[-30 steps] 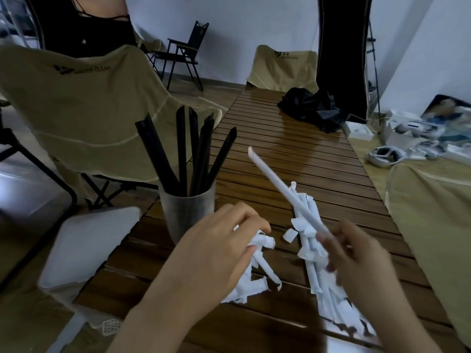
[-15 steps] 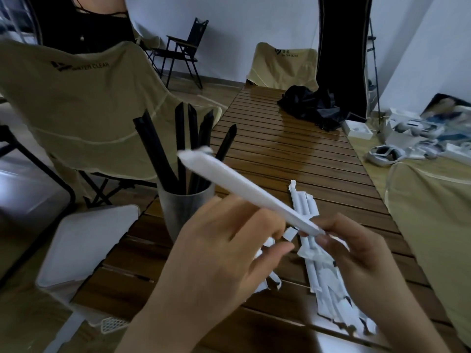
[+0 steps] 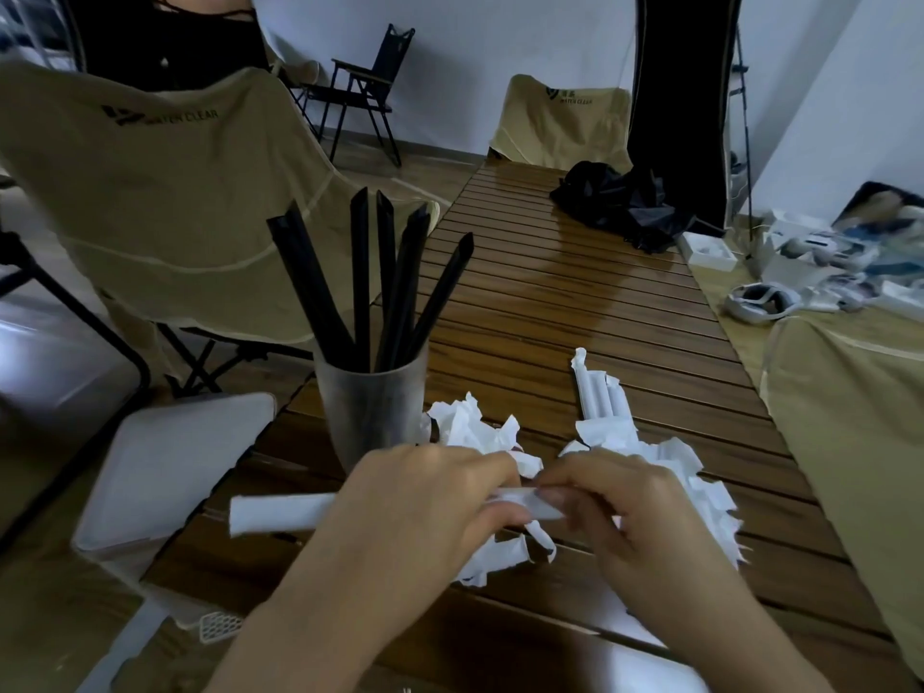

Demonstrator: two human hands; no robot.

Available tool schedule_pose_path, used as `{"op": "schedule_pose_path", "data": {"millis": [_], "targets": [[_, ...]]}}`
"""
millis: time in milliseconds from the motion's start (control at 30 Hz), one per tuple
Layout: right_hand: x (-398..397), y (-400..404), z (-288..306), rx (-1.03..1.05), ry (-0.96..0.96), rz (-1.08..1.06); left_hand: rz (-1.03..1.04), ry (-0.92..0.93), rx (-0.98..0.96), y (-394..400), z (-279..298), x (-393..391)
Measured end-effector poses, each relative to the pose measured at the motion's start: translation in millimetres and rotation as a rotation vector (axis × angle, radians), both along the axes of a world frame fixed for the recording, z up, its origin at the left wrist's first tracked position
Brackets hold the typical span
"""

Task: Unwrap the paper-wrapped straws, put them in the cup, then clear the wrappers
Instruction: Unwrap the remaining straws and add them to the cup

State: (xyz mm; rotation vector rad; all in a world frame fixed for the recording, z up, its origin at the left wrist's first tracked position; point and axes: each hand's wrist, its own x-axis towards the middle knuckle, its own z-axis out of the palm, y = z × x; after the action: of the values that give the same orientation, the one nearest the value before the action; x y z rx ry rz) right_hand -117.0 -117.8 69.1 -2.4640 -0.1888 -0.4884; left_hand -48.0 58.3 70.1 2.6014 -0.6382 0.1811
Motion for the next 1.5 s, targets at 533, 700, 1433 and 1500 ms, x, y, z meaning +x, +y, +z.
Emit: {"op": "schedule_pose_path", "data": {"millis": [533,700,1433,1500], "targets": [[10,31,-6,-0.046,-0.254,-0.165,-0.090,-0.090,-0.154,-4,0,-11],[10,36,-5,-0.087,-0.270,-0.169,-0.051,-0.036,-0.208,-2,0,-8],[18,47,-9,0.399,-0.148,-0.480,-0.214,-0.290,-0.105,-4,19,-12],[19,30,-8,0.484,-0.076,-0.557,-0.297,-0.356,0.018,-4,25,-12]]}}
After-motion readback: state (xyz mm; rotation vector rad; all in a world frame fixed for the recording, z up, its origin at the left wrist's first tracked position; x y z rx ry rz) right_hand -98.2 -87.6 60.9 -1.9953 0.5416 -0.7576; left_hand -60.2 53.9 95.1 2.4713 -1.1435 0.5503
